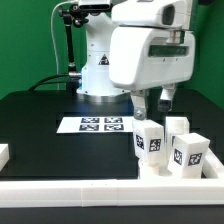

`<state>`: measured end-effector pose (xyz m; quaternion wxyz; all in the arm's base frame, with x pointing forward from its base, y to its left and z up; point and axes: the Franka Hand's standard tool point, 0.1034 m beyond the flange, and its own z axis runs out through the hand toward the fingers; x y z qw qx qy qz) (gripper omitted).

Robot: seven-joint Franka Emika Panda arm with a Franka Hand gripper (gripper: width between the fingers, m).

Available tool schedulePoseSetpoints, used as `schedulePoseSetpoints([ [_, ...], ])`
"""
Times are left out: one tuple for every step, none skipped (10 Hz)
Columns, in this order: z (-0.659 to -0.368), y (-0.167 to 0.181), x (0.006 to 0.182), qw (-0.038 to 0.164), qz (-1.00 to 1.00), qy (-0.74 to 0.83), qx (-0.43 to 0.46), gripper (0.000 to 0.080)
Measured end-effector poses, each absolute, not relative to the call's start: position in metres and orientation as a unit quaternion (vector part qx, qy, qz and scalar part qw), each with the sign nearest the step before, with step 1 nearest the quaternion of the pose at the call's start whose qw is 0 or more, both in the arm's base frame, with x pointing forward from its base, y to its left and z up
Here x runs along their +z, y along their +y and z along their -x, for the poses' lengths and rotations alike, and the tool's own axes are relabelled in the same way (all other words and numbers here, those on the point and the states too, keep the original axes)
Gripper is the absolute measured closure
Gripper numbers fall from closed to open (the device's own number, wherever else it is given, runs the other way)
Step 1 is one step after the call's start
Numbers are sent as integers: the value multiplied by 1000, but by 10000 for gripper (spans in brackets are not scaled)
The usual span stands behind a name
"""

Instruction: Assemble stool

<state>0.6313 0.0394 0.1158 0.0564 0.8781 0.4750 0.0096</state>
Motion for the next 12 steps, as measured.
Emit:
schedulePoseSetpoints([
  [-631, 38, 116, 57, -876, 479, 9, 151],
  [-632, 36, 116, 61, -855, 515, 5, 151],
  [-632, 34, 116, 63, -841, 537, 2, 151],
  [-632, 33, 116, 65, -834, 547, 0, 151],
  [-632, 31, 116, 68, -812, 579, -4, 151],
  [-631, 30, 115, 74, -783, 617, -11, 151],
  [-631, 30, 113, 78, -747, 660, -21, 151],
  [-630, 30, 111, 82, -716, 692, -29, 151],
  [-629, 31, 110, 85, -693, 715, -39, 151],
  [-629, 30, 110, 87, -666, 739, -45, 151],
  [-629, 31, 109, 88, -646, 756, -49, 151],
  [-628, 31, 107, 89, -630, 769, -54, 151],
])
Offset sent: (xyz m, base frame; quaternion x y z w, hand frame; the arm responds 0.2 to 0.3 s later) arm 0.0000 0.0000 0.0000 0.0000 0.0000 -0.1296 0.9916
